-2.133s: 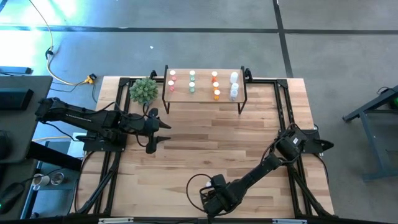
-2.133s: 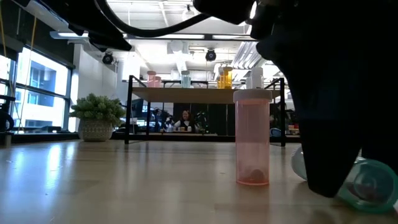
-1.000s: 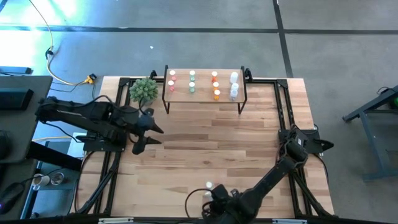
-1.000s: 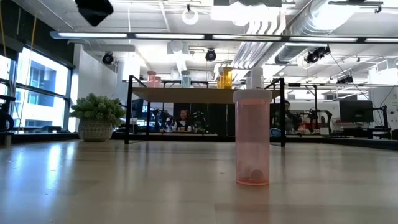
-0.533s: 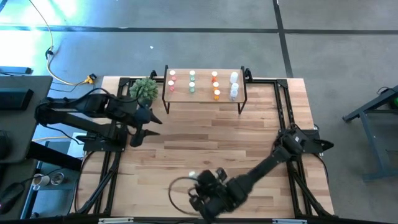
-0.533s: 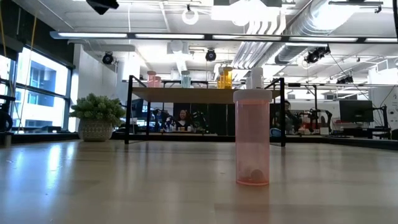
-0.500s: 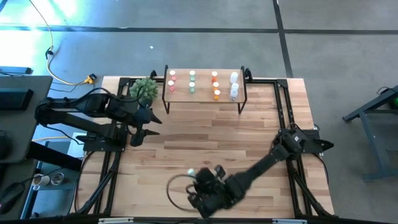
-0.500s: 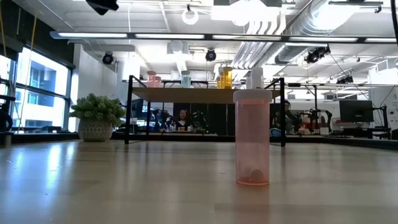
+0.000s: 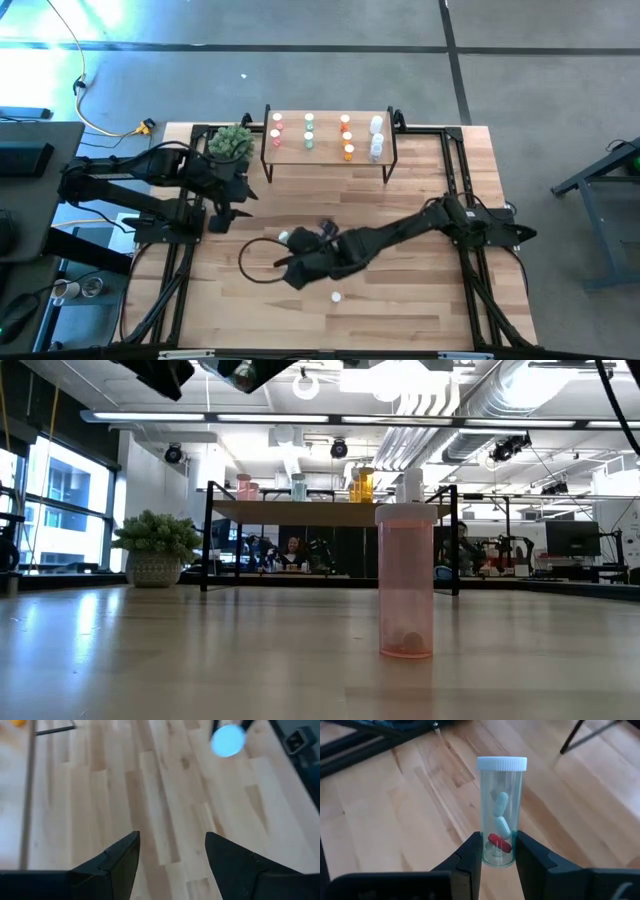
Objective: Pick and place medicine bottles onto shelf by color
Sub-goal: Put the blue pill bottle on the shelf aligned with the other blue pill bottles
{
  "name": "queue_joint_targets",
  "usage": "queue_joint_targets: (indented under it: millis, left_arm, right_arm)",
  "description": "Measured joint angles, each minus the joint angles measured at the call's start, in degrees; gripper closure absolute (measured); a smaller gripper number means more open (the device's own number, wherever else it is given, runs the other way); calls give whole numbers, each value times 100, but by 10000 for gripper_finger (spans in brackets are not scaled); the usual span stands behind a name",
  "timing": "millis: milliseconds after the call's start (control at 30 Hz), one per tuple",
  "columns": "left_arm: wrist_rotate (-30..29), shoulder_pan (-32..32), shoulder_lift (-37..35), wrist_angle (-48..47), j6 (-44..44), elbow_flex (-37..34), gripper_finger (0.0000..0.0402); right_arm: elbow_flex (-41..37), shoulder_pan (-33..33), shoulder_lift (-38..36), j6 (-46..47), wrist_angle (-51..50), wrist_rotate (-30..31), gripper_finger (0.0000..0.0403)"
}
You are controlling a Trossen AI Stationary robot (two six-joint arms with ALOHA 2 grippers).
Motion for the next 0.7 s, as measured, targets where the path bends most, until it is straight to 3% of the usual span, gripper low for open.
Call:
queue_joint_targets:
  millis: [367,700]
  left_arm:
    - [297,-60,0,445,-172,0,188]
    - [288,-72,38,857,-415,2,188]
  right_arm:
    - [260,-483,-1,-1785,204,-495,320]
    - [260,-755,0,-2313,423,-655,320]
